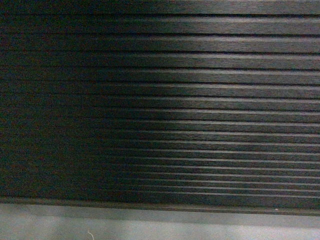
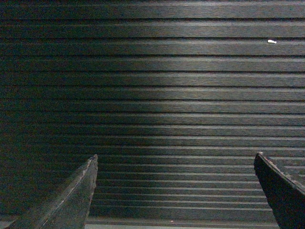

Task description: Place dark red mango on scale at checkout

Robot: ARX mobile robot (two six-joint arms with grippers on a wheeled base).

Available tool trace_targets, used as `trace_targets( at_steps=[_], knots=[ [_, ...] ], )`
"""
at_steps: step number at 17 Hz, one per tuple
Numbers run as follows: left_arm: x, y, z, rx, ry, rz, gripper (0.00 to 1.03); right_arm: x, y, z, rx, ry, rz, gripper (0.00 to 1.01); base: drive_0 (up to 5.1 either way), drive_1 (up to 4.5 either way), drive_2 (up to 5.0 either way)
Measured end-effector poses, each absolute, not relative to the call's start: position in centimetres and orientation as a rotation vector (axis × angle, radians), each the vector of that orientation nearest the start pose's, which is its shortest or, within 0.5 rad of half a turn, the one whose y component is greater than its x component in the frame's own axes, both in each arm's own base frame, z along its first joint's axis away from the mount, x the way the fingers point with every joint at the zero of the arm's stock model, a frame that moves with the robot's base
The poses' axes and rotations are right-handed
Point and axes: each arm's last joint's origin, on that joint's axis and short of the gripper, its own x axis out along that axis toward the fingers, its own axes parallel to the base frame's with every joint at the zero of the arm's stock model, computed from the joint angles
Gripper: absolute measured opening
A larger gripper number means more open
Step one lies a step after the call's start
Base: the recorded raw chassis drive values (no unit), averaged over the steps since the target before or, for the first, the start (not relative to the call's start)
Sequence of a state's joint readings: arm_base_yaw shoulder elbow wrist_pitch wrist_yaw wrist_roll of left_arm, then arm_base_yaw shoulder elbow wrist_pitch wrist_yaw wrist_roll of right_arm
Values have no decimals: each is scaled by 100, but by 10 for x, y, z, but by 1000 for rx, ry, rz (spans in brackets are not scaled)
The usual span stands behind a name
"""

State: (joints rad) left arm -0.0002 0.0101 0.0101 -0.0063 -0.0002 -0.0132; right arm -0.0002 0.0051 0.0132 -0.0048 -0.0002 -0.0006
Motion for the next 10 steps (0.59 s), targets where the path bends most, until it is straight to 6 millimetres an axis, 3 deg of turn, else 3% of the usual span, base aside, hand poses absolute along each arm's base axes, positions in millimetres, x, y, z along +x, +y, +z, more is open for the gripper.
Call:
trace_targets(
  at_steps=[10],
  knots=[
    [98,0,166,-13,6,0,98,97,0,167,-1,-3,0,98,0,0,0]
  ],
)
